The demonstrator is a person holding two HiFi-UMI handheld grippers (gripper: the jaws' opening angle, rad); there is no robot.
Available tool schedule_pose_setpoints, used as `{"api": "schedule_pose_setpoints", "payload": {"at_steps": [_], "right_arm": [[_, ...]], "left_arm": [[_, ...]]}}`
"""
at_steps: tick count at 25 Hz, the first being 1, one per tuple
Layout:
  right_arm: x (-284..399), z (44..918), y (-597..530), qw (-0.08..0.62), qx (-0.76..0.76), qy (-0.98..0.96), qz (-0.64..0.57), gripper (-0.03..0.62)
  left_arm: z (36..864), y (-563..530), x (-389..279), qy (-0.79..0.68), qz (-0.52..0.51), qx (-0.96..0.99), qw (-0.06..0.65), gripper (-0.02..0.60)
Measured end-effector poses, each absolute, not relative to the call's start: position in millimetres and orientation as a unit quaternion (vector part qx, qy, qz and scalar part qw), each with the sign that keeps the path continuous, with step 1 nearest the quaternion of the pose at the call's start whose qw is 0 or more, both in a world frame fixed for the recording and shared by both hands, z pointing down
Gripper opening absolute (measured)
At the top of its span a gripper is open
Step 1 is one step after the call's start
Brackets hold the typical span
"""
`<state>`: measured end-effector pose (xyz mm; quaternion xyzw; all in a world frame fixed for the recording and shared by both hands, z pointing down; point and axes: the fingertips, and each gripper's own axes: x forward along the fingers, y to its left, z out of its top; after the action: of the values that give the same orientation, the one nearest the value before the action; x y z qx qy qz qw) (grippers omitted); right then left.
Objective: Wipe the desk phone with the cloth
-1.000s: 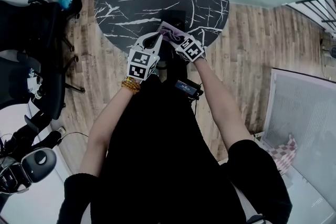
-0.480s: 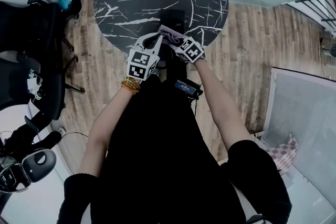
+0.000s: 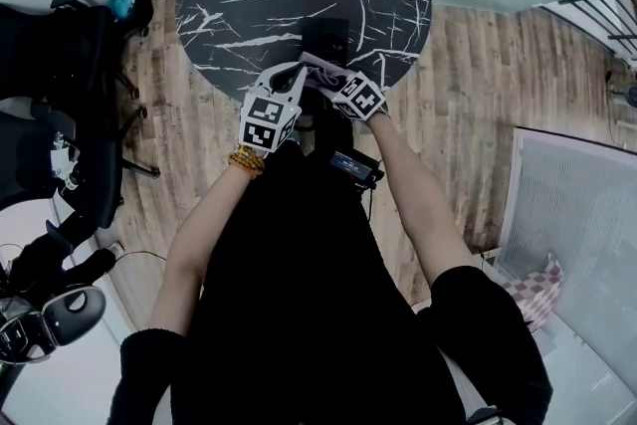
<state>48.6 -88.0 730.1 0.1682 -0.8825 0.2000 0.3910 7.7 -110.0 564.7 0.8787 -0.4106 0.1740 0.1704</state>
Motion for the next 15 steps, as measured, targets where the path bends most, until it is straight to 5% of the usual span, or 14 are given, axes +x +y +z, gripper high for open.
{"api": "schedule_pose_setpoints", "payload": {"at_steps": [15], "right_arm": [[49, 728, -62, 0.396, 0.100, -0.868, 0.281, 0.054]], "left_arm": [[564, -116, 11, -0.413, 0.160, 0.878, 0.183, 0.014]]}}
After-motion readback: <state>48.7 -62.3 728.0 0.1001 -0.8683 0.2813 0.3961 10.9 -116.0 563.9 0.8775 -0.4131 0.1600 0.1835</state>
